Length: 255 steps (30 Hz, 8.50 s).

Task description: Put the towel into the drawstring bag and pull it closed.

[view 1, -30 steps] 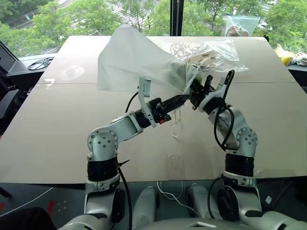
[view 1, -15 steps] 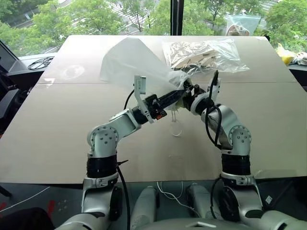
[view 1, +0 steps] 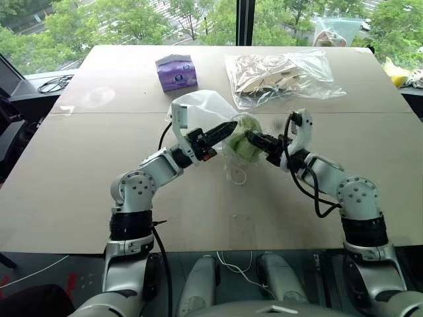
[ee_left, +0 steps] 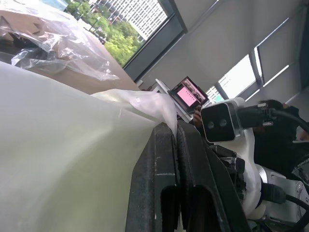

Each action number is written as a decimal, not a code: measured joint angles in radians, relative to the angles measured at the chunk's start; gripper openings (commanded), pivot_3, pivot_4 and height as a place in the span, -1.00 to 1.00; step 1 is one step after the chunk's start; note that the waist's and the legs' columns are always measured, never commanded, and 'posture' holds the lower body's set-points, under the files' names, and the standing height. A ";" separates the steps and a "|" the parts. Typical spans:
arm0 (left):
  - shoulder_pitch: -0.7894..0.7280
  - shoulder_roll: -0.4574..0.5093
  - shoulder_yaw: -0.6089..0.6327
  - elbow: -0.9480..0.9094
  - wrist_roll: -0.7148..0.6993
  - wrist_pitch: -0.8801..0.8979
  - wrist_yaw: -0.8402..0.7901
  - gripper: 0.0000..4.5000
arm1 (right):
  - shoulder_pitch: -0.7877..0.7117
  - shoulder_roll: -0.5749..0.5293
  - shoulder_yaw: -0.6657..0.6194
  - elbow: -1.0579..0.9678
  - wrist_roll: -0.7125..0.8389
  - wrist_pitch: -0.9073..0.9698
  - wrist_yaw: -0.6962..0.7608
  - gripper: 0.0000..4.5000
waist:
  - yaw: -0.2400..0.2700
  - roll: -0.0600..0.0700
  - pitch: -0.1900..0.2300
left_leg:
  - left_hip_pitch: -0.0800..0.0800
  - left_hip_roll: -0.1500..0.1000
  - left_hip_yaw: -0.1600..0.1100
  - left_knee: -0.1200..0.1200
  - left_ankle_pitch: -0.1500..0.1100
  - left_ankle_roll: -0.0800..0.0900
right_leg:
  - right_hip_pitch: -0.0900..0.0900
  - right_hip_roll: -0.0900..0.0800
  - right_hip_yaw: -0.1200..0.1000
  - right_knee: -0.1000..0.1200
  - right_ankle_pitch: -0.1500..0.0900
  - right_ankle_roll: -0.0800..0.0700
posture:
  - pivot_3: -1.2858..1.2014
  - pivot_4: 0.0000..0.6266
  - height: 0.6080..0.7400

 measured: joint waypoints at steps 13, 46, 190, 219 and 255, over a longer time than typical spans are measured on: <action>0.074 -0.020 -0.007 -0.078 -0.067 0.082 -0.001 -1.00 | 0.031 0.178 0.090 -0.002 -0.179 0.039 0.012 -0.96 | 0.001 0.000 0.000 | 0.000 0.000 0.000 0.000 0.000 0.000 | 0.000 0.000 0.000 0.001 0.001 -0.001 | 0.03 -0.52 1.00; -0.069 -0.057 -0.037 0.145 0.104 -0.126 -0.009 -1.00 | 0.130 -0.219 0.121 -0.270 -0.371 -0.023 0.401 0.48 | 0.004 0.000 0.000 | 0.000 -0.001 -0.001 0.001 0.000 0.000 | 0.000 0.000 0.000 0.001 -0.001 0.001 | 0.03 -0.52 1.00; -0.079 -0.022 -0.194 0.613 0.767 -0.862 -0.149 -0.97 | 0.292 -0.198 -0.281 -0.248 -0.986 -0.087 0.239 -1.00 | 0.006 -0.001 -0.001 | 0.005 -0.001 0.000 0.007 0.001 0.000 | 0.005 0.000 0.001 0.007 0.002 0.000 | 0.03 -0.52 1.00; -0.341 0.059 0.109 0.851 0.822 -1.010 0.698 -0.97 | 0.011 0.104 -0.591 -0.020 -1.049 -0.243 -0.246 -1.00 | 0.004 -0.001 -0.001 | 0.005 -0.003 -0.002 0.007 0.001 0.000 | 0.004 -0.001 0.000 0.011 0.003 -0.002 | 0.03 -0.52 1.00; -0.283 -0.058 -0.158 0.660 0.692 -0.797 0.050 -0.97 | 0.156 -0.256 -0.231 -0.219 -0.537 0.071 0.257 -1.00 | -0.003 -0.001 -0.001 | 0.003 -0.003 -0.001 0.005 0.001 0.000 | 0.004 -0.001 0.001 0.007 0.002 -0.002 | 0.03 -0.52 1.00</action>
